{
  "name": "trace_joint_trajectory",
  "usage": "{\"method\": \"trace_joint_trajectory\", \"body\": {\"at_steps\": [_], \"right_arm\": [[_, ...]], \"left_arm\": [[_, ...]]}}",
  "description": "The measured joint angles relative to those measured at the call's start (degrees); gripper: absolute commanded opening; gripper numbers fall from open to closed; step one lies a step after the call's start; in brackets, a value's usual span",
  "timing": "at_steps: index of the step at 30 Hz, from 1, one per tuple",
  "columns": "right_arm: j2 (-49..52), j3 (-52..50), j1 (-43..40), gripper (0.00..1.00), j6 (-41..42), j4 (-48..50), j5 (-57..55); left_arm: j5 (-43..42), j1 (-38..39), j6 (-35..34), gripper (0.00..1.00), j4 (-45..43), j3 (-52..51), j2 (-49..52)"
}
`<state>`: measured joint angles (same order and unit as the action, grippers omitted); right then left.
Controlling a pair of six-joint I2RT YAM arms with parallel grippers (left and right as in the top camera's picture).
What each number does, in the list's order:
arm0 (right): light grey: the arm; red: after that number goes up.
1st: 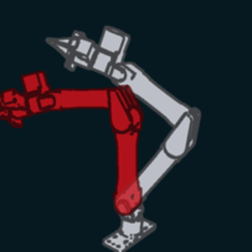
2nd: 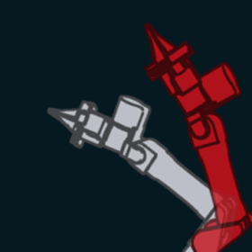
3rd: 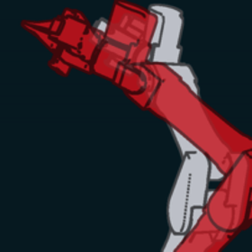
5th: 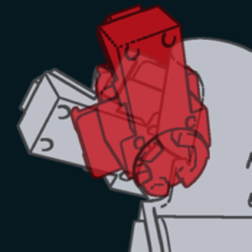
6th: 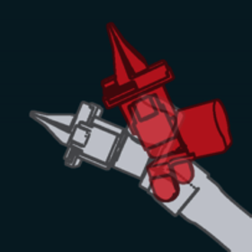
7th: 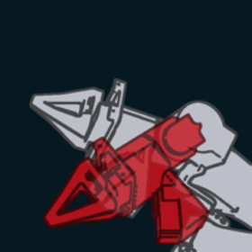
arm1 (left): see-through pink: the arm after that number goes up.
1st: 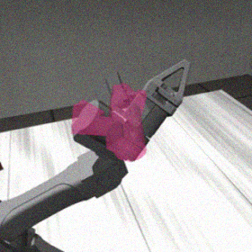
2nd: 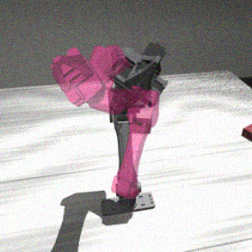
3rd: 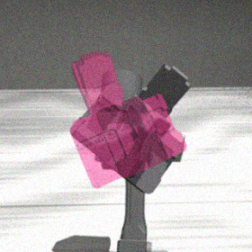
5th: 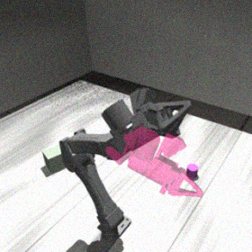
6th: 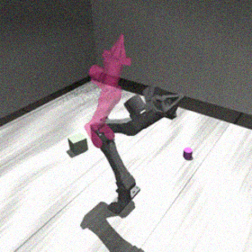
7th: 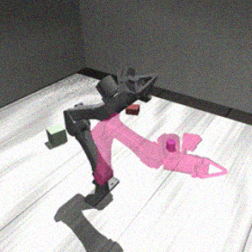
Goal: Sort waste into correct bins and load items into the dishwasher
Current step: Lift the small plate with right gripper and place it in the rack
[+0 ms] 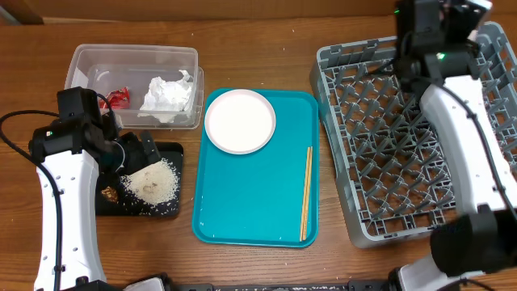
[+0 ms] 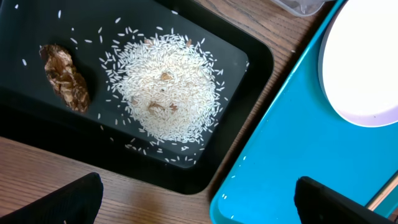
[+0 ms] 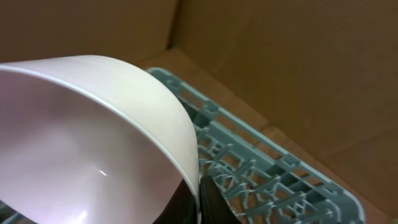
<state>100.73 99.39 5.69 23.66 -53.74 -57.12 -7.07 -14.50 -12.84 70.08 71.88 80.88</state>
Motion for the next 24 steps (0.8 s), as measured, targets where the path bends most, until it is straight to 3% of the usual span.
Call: {"method": "trace_joint_trajectory", "body": {"at_steps": [16, 24], "right_arm": [[17.7, -0.2, -4.2, 0.04, -0.1, 4.0, -3.3], [19.2, -0.2, -1.9, 0.04, 0.5, 0.2, -3.4]], "left_arm": [[0.0, 0.0, 0.0, 1.00, 0.0, 0.0, 0.0], [0.0, 0.0, 0.0, 1.00, 0.0, 0.0, 0.0]]}}
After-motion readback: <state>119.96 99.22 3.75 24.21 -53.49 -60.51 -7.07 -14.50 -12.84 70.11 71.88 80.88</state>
